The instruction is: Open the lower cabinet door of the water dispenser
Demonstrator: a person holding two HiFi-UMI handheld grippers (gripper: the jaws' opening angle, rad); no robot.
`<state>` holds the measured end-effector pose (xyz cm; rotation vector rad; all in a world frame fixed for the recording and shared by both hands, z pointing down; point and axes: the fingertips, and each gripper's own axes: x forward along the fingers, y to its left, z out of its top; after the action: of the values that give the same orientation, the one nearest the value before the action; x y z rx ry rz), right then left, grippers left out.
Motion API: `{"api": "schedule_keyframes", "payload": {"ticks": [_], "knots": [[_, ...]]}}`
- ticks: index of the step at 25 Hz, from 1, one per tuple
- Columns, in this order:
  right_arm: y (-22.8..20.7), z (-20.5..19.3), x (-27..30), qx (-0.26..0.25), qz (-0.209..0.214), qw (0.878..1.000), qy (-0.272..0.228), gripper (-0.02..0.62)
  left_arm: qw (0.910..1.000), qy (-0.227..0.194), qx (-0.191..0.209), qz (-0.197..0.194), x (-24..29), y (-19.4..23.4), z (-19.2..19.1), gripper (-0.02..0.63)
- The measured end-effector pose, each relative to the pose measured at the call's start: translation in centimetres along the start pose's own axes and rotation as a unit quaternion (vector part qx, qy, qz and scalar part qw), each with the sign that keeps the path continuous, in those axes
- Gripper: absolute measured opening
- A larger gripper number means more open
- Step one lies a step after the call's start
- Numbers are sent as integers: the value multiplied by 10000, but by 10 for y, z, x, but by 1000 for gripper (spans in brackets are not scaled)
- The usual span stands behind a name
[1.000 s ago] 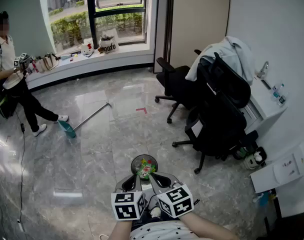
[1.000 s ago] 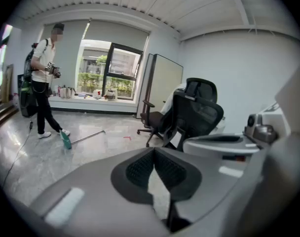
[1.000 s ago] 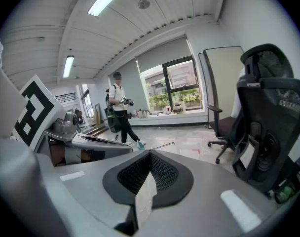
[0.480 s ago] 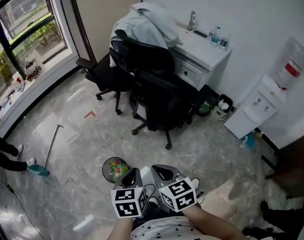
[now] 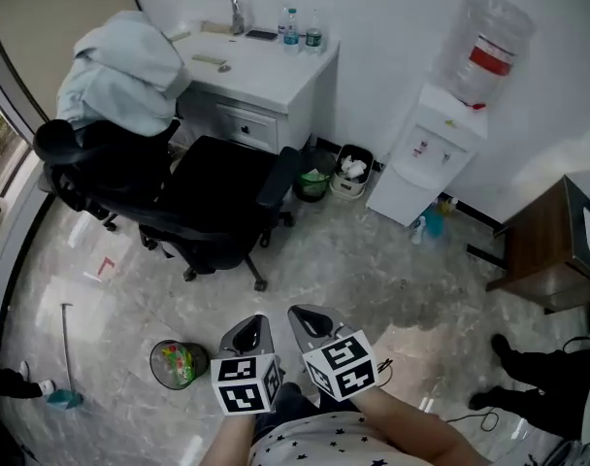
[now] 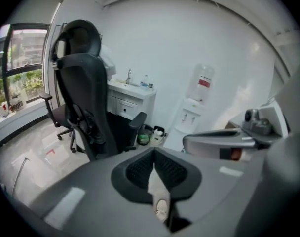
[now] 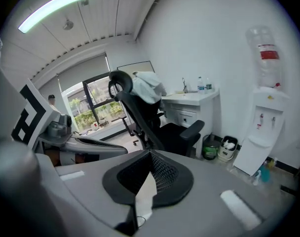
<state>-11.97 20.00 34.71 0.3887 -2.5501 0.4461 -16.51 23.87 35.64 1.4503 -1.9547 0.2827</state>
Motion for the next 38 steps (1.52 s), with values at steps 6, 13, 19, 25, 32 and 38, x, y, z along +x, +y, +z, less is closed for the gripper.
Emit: {"api": "schedule_keyframes", "payload": {"ticks": [6,13,19,25,32,38], "knots": [[-139,8,-35,455,-703,9964,-132,-8,9971,154,435,-613,94,-107,42,6],[-283,-11,-68,1232,-1580,9796,-169,-8,9830,495,1084,-1400,195,-218,59,7],[-387,-35,-78,1807,-2215,9583,-54,-8,9707,967,1308,-1766,283,-279,63,6],[-523,-51,-51,2197,-2760,9357,25,-8,9625,1127,1605,-1872,405,-320,81,8],[-701,-117,20,2286,-3252,9174,188,-8,9507,1507,1779,-2047,567,-348,46,8],[-820,-208,78,2092,-3551,9085,682,-6,9417,2027,1848,-1951,686,-353,-21,8]]}}
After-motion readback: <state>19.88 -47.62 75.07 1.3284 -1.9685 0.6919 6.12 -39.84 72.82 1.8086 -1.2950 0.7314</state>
